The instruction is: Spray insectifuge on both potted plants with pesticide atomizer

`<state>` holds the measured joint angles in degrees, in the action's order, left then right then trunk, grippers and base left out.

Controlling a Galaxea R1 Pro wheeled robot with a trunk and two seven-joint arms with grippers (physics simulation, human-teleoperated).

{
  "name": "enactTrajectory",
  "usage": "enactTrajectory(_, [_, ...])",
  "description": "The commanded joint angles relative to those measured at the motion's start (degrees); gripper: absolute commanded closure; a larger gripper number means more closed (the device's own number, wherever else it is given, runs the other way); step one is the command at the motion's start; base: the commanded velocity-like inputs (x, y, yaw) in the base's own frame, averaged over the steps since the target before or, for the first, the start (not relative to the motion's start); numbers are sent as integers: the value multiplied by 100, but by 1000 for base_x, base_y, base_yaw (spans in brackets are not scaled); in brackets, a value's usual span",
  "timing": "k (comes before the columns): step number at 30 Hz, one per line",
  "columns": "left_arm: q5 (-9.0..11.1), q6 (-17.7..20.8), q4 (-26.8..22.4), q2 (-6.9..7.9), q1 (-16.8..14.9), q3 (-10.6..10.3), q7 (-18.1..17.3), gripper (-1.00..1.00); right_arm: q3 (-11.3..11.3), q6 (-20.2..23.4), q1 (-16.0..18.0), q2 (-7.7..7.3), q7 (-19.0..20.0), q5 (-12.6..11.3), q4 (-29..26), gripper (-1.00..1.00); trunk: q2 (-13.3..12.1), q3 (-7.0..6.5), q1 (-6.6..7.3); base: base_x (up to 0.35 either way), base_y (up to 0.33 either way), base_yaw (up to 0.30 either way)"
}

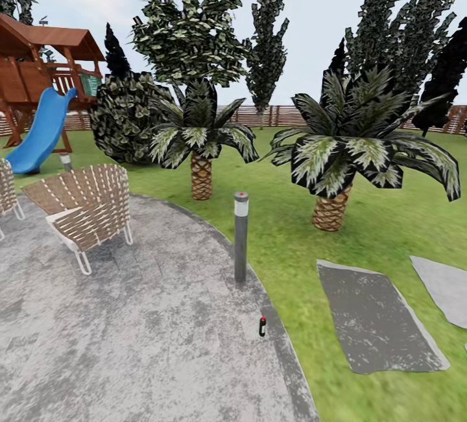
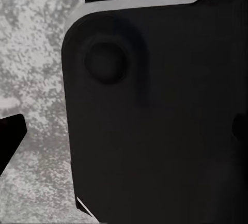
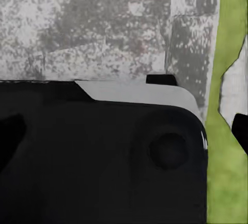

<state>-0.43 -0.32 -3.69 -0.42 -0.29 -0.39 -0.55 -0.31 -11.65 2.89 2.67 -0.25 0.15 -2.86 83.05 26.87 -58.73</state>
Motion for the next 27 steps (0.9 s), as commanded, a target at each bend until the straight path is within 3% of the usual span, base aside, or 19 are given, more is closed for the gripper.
enactTrajectory(1, [-7, -3, -214, 0, -12, -4, -6, -100, -4, -368, 4, -16, -3, 4, -108, -100, 3, 6, 0, -41, 303, 0])
enactTrajectory(5, [-9, -3, -872, 18, -34, -11, -11, -100, -9, -949, 7, -82, -9, 5, -567, -100, 3, 6, 0, -78, 303, 0])
enactTrajectory(9, [-16, -3, -1632, 32, -87, -13, -15, -100, -18, -1088, 10, -208, -10, -10, -1475, -100, 3, 6, 0, -100, 303, 0])
enactTrajectory(12, [-23, 3, -1817, 39, -315, -18, -20, -100, -21, -1104, 18, -227, -10, -9, -1867, -100, 3, 6, 0, -91, 304, 0])
enactTrajectory(15, [-26, 5, -1812, 37, -802, -23, -24, -100, -21, -1103, 26, -239, -8, -9, -2223, -100, 3, 6, 0, -27, 304, 0])
enactTrajectory(18, [-24, -53, -1859, 32, -932, -29, -24, -100, -22, -1103, 27, -240, -7, -9, -2248, -100, 3, 6, 0, -5, 297, 0])
enactTrajectory(22, [-47, -1107, -1827, 56, -977, -28, -16, -100, -14, -1103, 27, -241, -2, 14, -2233, -100, 3, 6, 0, -1, 296, 0])
enactTrajectory(27, [-51, -1466, -1762, 137, -924, -23, -12, -100, -13, -1103, 28, -241, -1, 16, -2236, -100, 3, 6, 0, 0, 300, 0])
